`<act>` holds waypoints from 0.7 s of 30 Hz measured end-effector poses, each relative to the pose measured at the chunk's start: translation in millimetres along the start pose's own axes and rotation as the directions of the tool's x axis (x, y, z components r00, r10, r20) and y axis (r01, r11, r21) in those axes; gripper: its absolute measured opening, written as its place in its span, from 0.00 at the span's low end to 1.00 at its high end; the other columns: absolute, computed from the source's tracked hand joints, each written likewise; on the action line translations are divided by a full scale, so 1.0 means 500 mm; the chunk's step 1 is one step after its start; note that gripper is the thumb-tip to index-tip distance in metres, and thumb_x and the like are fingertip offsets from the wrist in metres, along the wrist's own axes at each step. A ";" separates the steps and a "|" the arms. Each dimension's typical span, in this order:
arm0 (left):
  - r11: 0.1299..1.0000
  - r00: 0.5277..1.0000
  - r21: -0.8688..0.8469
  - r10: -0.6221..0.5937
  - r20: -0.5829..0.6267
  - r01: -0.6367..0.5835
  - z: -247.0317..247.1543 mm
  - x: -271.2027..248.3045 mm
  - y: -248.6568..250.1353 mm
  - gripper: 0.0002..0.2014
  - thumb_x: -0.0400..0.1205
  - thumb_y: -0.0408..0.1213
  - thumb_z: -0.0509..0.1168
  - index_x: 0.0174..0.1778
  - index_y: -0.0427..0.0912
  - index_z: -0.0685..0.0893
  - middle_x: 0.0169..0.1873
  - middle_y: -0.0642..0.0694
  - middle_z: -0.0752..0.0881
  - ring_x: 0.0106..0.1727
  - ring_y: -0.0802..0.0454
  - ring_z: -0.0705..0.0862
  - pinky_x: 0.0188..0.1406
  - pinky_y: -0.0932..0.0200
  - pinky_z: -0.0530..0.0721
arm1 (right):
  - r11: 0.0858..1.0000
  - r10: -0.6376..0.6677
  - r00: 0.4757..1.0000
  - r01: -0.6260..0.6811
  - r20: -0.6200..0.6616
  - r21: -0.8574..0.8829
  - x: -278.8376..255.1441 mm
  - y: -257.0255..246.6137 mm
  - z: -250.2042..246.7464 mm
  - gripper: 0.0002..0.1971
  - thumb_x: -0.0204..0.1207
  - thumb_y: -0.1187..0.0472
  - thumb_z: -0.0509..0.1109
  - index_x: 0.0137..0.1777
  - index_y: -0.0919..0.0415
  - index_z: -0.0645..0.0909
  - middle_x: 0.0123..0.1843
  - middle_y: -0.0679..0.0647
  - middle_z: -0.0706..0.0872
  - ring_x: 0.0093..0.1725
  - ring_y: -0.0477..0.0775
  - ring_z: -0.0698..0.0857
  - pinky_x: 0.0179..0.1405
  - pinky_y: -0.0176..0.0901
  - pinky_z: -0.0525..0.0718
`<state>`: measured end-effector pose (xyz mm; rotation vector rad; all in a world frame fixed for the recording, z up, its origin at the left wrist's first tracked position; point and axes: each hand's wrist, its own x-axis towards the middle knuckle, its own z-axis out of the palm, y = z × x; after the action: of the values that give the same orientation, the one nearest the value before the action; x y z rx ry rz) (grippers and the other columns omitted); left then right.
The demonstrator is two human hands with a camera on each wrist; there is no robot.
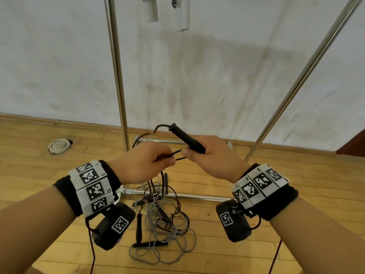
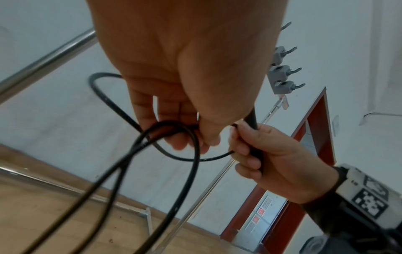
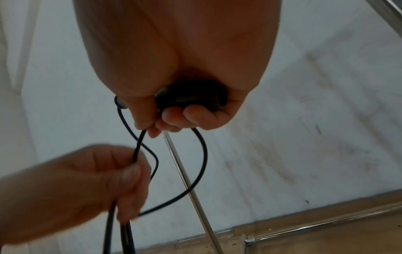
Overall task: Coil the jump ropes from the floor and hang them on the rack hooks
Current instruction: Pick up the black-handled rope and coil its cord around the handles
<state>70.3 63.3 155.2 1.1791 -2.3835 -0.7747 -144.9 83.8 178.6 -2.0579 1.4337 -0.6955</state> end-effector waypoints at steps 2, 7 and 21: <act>0.998 0.995 0.061 -0.033 0.096 0.027 0.001 -0.007 -0.017 0.09 0.86 0.47 0.62 0.41 0.52 0.82 0.32 0.53 0.84 0.31 0.60 0.80 0.33 0.67 0.79 | 0.999 0.018 0.999 -0.017 -0.044 0.033 0.002 0.004 -0.013 0.12 0.81 0.49 0.70 0.37 0.51 0.79 0.23 0.40 0.75 0.22 0.38 0.73 0.24 0.28 0.71; 0.975 0.971 0.194 -0.143 0.190 0.106 -0.006 -0.021 -0.062 0.06 0.87 0.43 0.62 0.44 0.55 0.81 0.41 0.56 0.85 0.43 0.60 0.83 0.44 0.62 0.81 | 0.993 0.094 0.966 -0.073 -0.242 0.098 0.009 0.031 -0.060 0.16 0.79 0.51 0.72 0.37 0.63 0.80 0.23 0.42 0.73 0.21 0.41 0.70 0.25 0.34 0.71; 0.997 0.997 0.014 -0.074 0.007 0.074 -0.006 -0.011 -0.027 0.11 0.88 0.47 0.58 0.45 0.56 0.85 0.23 0.57 0.78 0.24 0.63 0.76 0.26 0.71 0.74 | 0.984 0.121 0.980 -0.139 -0.159 -0.112 0.002 0.048 -0.045 0.06 0.73 0.61 0.73 0.48 0.52 0.87 0.38 0.52 0.88 0.33 0.50 0.83 0.37 0.45 0.81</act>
<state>83.3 60.2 148.9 1.2792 -2.3662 -0.7883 -175.7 72.7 178.8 -2.0156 1.7191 -0.7392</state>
